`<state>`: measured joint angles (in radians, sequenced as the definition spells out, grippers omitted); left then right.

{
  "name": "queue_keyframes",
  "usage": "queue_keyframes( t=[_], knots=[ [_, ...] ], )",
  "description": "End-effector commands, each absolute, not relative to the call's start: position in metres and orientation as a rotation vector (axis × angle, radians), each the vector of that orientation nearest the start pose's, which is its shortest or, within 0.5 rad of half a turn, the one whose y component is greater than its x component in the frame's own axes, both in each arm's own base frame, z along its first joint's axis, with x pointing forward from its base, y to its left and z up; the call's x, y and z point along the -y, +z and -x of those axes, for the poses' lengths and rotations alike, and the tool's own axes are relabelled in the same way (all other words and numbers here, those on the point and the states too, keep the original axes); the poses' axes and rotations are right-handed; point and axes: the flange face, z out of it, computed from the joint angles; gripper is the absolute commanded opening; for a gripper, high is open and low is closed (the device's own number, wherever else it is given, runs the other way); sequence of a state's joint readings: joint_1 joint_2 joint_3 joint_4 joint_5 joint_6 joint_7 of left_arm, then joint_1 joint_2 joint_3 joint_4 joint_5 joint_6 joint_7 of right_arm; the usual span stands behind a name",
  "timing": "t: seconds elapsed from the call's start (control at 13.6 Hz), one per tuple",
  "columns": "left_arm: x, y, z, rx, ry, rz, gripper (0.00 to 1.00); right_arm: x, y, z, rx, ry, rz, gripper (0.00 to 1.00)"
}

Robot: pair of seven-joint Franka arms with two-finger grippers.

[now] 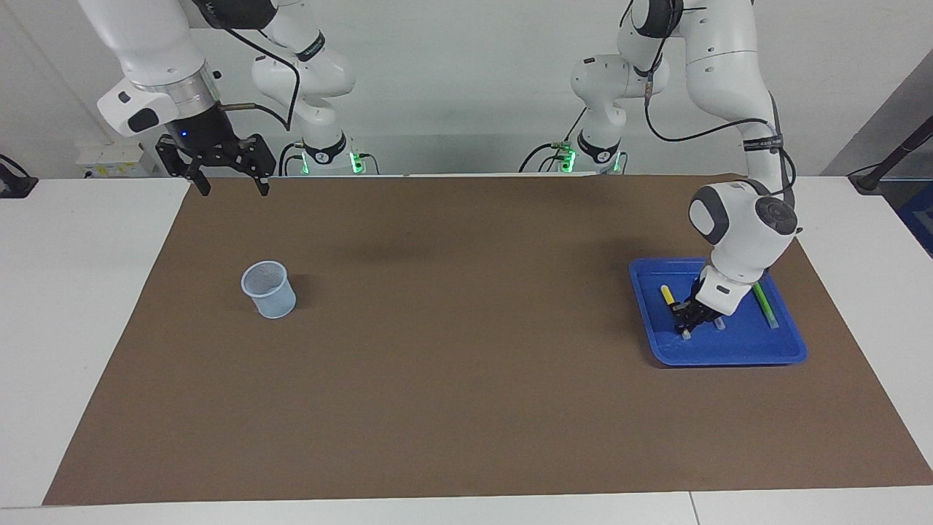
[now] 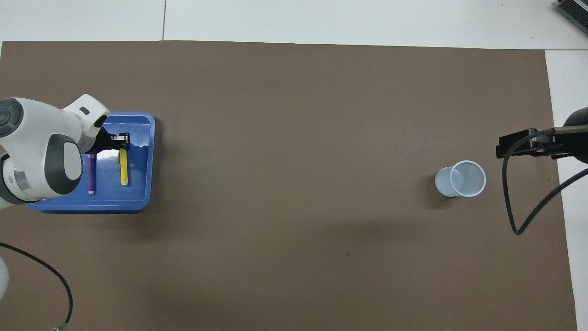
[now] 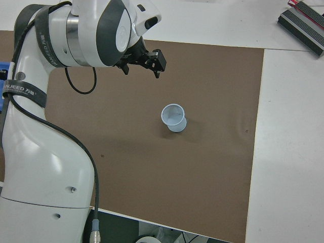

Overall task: Transfer and insert pens with both arms
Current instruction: 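Lower the left gripper and close it on the yellow pen, then lift the yellow pen out of the tray with the left gripper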

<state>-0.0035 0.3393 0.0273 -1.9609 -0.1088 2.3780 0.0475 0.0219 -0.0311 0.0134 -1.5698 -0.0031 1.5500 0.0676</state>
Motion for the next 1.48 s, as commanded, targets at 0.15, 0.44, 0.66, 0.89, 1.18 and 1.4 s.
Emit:
queue_keyframes(
  t=[0.15,0.44,0.66,0.89,1.18,1.4],
  knots=[
    [-0.015,0.349,-0.63,0.128,-0.093,3.222,0.0,-0.018,0.644,-0.54,-0.071,-0.022,3.117,1.0],
    [-0.008,0.379,-0.625,0.235,-0.119,3.223,0.0,-0.017,0.644,-0.54,-0.071,-0.022,3.119,1.0],
    [-0.004,0.413,-0.63,0.411,-0.105,3.208,0.0,-0.018,0.644,-0.54,-0.071,-0.022,3.118,1.0],
    [-0.001,0.447,-0.639,0.598,-0.106,3.189,0.0,-0.018,0.644,-0.54,-0.071,-0.022,3.117,1.0],
    [0.018,0.471,-0.64,0.867,-0.144,3.111,0.0,-0.018,0.643,-0.539,-0.066,-0.01,3.118,1.0],
    [0.049,0.494,-0.64,1.081,-0.2,3.006,0.0,-0.026,0.669,-0.521,-0.043,-0.079,3.116,1.0]
  ],
)
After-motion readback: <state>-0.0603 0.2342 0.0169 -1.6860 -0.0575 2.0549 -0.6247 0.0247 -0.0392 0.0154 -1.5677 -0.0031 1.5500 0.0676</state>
